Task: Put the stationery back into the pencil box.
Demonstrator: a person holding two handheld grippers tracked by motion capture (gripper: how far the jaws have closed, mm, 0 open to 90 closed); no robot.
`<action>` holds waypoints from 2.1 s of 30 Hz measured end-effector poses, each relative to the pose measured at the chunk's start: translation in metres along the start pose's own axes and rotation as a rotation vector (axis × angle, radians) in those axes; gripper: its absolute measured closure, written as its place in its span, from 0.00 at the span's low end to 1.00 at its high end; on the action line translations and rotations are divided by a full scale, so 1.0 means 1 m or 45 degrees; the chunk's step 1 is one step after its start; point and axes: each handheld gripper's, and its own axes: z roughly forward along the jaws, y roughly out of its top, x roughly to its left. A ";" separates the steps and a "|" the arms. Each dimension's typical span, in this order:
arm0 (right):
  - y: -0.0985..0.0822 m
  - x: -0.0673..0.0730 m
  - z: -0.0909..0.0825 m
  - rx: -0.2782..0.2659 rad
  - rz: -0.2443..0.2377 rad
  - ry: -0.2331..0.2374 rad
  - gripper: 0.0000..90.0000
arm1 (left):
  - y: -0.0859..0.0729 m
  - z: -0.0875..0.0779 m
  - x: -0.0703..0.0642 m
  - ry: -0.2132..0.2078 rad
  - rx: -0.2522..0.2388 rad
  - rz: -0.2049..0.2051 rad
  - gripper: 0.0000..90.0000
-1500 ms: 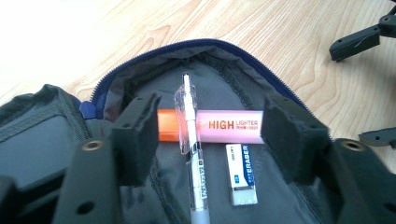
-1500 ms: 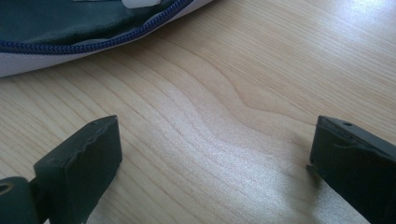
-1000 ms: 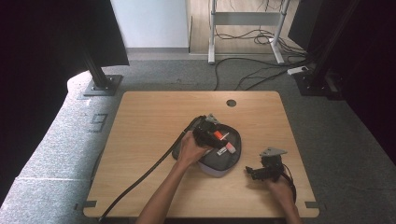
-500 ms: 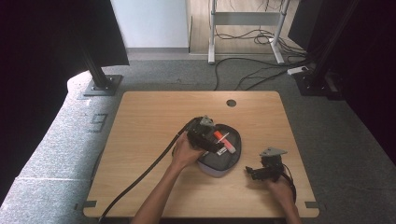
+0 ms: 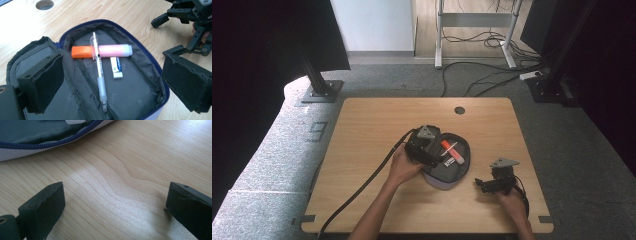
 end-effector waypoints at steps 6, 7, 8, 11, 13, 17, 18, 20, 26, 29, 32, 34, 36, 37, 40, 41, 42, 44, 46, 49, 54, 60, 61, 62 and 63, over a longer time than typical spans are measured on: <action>0.000 0.000 0.000 0.000 0.000 0.000 0.02 | -0.007 -0.009 0.002 0.012 -0.014 -0.005 0.03; 0.000 0.000 0.000 0.000 0.000 0.000 0.02 | -0.009 -0.011 0.002 0.018 -0.016 -0.005 0.03; 0.000 0.000 0.000 0.000 0.001 0.000 0.02 | -0.010 -0.012 0.002 0.022 -0.019 -0.006 0.03; 0.000 0.000 0.000 0.000 0.001 0.000 0.02 | -0.014 -0.017 0.003 0.035 -0.022 -0.010 0.02; 0.000 0.000 0.000 0.000 0.000 -0.001 0.02 | -0.017 -0.020 0.004 0.039 -0.026 -0.013 0.02; 0.000 0.000 0.000 0.001 0.002 0.000 0.02 | -0.021 -0.025 0.005 0.045 -0.041 -0.019 0.02; 0.000 0.000 0.000 0.001 0.002 0.000 0.02 | -0.022 -0.026 0.005 0.046 -0.044 -0.021 0.02; 0.000 0.000 0.000 0.001 0.001 0.001 0.02 | -0.023 -0.030 0.005 0.048 -0.054 -0.022 0.02; 0.000 0.000 0.000 0.001 0.001 0.001 0.02 | -0.028 -0.039 0.004 0.072 -0.058 -0.008 0.02; 0.000 0.000 0.000 0.002 -0.002 0.001 0.02 | -0.031 -0.042 0.004 0.078 -0.057 -0.010 0.02; 0.000 0.000 0.000 0.001 0.001 0.000 0.02 | -0.035 -0.046 0.004 0.087 -0.058 -0.013 0.02; 0.000 0.000 0.000 0.001 0.001 0.000 0.02 | -0.038 -0.048 0.004 0.092 -0.059 -0.013 0.02; 0.000 0.000 0.000 0.001 0.002 0.001 0.02 | -0.041 -0.050 0.004 0.098 -0.057 -0.021 0.02; 0.000 0.000 0.000 0.002 0.000 0.001 0.02 | -0.043 -0.051 0.004 0.102 -0.060 -0.022 0.02; 0.000 0.000 0.000 0.002 -0.001 0.001 0.02 | -0.047 -0.055 0.005 0.109 -0.062 -0.025 0.02; 0.000 0.000 0.000 0.001 -0.001 0.001 0.02 | -0.049 -0.056 0.004 0.114 -0.062 -0.026 0.02; 0.000 0.000 0.000 0.001 -0.001 0.001 0.02 | -0.051 -0.057 0.004 0.123 -0.061 -0.025 0.02; 0.000 0.000 0.000 0.001 -0.001 0.001 0.02 | -0.055 -0.059 0.005 0.134 -0.060 -0.025 0.02; 0.000 0.000 0.000 0.001 -0.001 0.001 0.02 | -0.058 -0.061 0.005 0.137 -0.066 -0.028 0.02; 0.000 0.000 0.000 0.002 -0.001 0.001 0.02 | -0.064 -0.064 0.006 0.137 -0.074 -0.033 0.01; 0.000 0.000 0.000 0.001 0.000 0.000 0.02 | -0.072 -0.069 0.006 0.141 -0.087 -0.040 0.01; 0.000 0.000 0.000 0.001 -0.001 0.000 0.02 | -0.081 -0.075 0.006 0.146 -0.094 -0.051 0.01; 0.000 0.000 0.000 0.001 -0.001 0.000 0.02 | -0.083 -0.076 0.005 0.148 -0.095 -0.053 0.01; 0.000 0.000 0.000 0.001 -0.001 0.001 0.02 | -0.085 -0.076 0.005 0.148 -0.095 -0.057 0.01; 0.000 0.000 0.000 0.001 -0.001 0.000 0.02 | -0.087 -0.077 0.005 0.149 -0.091 -0.057 0.00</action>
